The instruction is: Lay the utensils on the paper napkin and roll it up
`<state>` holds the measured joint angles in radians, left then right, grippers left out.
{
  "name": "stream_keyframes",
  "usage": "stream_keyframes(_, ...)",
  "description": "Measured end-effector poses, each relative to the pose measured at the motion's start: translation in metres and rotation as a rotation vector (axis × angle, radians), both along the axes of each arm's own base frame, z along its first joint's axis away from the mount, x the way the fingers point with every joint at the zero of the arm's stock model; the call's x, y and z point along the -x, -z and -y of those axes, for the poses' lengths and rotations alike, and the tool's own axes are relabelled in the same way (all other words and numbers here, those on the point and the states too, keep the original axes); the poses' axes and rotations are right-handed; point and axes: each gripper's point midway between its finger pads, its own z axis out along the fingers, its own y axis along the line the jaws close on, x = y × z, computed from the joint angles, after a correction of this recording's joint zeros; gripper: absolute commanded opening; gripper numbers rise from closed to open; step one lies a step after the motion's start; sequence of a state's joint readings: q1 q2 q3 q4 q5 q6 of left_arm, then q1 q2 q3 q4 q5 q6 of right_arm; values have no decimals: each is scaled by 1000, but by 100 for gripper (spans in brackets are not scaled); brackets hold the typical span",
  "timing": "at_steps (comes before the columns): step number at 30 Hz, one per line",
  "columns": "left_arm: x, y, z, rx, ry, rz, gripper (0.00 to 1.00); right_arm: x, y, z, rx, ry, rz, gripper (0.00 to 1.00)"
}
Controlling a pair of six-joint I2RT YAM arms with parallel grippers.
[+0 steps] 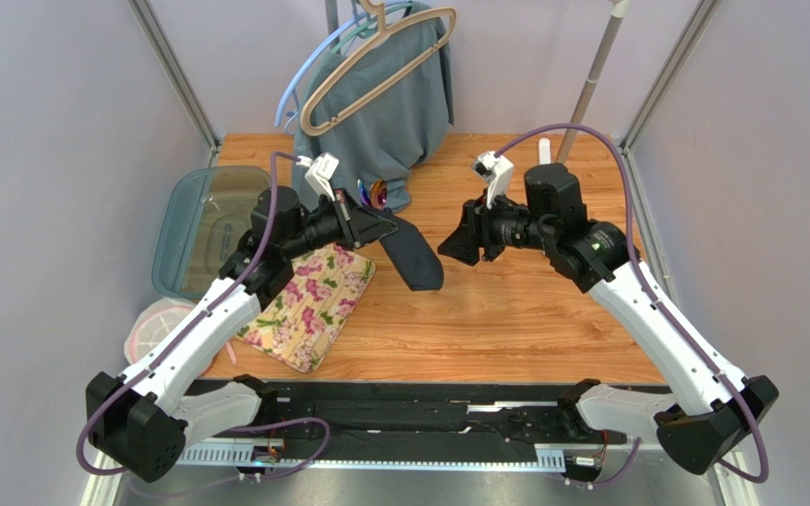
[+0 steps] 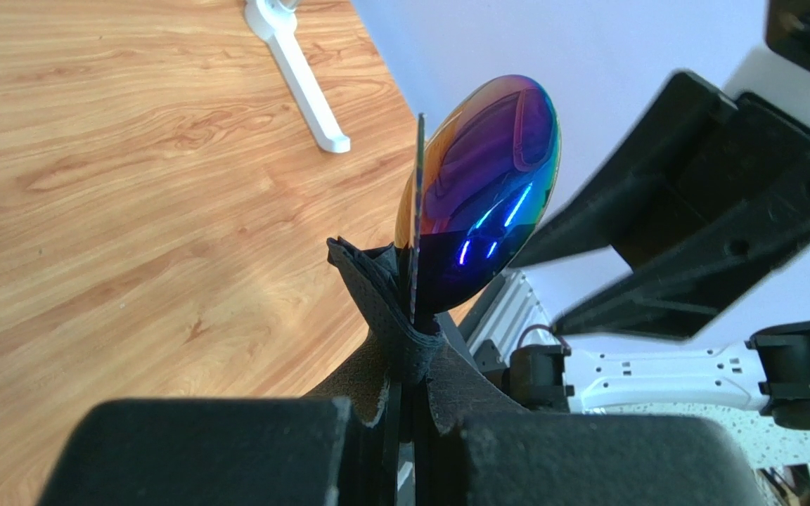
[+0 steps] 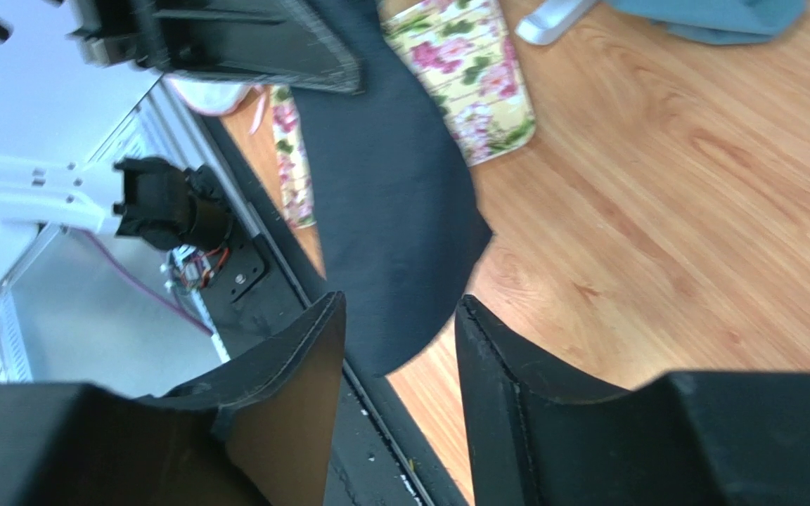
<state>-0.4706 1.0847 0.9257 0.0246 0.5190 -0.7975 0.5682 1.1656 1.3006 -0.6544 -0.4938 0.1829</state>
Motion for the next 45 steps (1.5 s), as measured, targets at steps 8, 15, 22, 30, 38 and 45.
stream_keyframes(8,-3,0,2,9,-1,-20,0,15,15,-33,22,-104,-26,44)
stream_keyframes(15,1,-7,5,38,23,-21,0,8,37,-45,56,-115,-75,58)
stream_keyframes(22,9,-20,8,75,65,8,0,11,32,-51,30,-148,-71,53)
stream_keyframes(30,20,-35,10,125,118,41,0,30,17,-60,-64,-264,-114,48)
stream_keyframes(38,28,-45,9,158,145,78,0,44,1,-59,-147,-342,-158,64)
stream_keyframes(45,29,-46,10,168,152,75,0,50,-6,-57,-179,-372,-186,55)
